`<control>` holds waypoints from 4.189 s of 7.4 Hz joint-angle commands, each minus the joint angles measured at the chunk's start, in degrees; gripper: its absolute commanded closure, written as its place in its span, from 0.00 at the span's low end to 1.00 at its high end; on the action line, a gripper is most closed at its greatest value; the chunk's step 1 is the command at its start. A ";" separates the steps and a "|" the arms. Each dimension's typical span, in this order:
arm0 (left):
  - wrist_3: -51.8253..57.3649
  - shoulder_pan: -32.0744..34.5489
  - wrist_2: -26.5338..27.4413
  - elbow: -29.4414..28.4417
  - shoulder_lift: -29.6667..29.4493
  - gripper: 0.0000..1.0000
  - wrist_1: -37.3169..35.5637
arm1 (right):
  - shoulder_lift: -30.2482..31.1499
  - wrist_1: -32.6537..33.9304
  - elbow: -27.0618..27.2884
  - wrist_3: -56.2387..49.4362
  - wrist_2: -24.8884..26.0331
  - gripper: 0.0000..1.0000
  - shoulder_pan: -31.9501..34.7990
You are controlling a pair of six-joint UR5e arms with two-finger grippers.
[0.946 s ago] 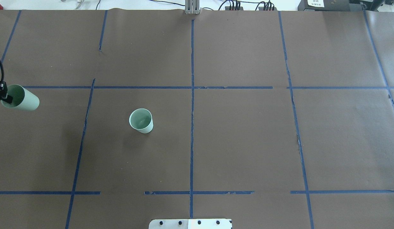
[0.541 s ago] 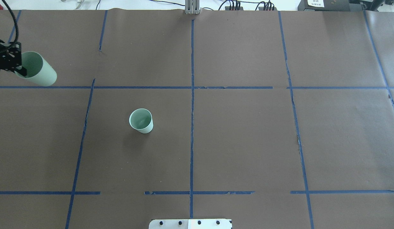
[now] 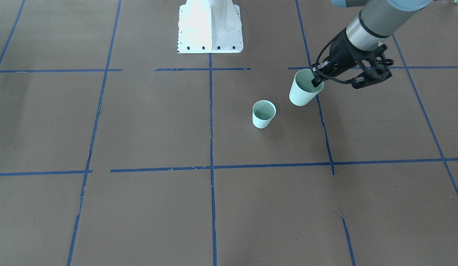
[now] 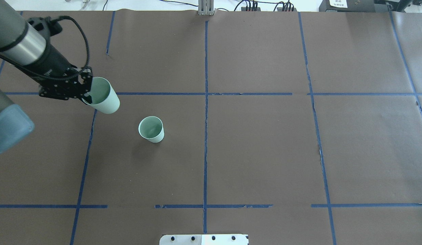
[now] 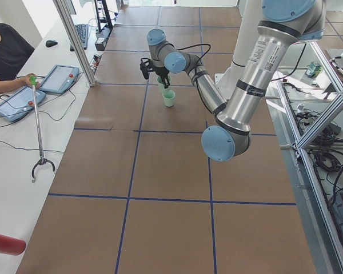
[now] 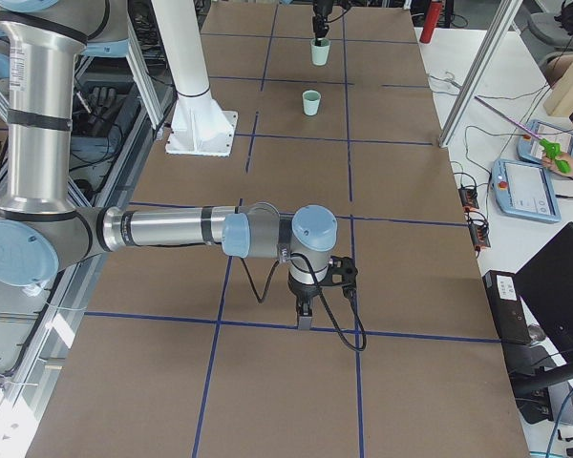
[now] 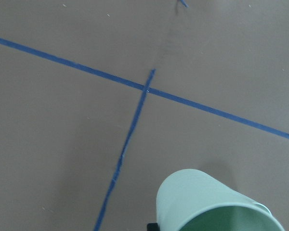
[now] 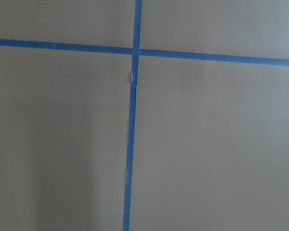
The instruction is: Stack cups
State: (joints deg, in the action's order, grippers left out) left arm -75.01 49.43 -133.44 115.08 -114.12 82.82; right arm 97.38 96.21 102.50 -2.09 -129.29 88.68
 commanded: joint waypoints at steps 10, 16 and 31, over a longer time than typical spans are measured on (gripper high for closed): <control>-6.73 -6.80 3.72 -10.58 -0.05 0.00 17.63 | 0.00 0.03 0.07 -0.02 0.00 0.00 0.00; 33.89 12.05 2.84 -8.99 13.19 0.00 17.37 | 0.00 -0.06 -0.02 -0.02 0.00 0.00 0.00; 76.60 42.59 -1.55 -26.49 21.39 0.00 4.54 | 0.00 -0.06 -0.02 -0.02 0.00 0.00 0.00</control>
State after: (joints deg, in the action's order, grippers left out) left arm 1.53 92.06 -133.44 88.57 -93.26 87.53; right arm 97.38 96.16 102.49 -2.11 -129.29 88.68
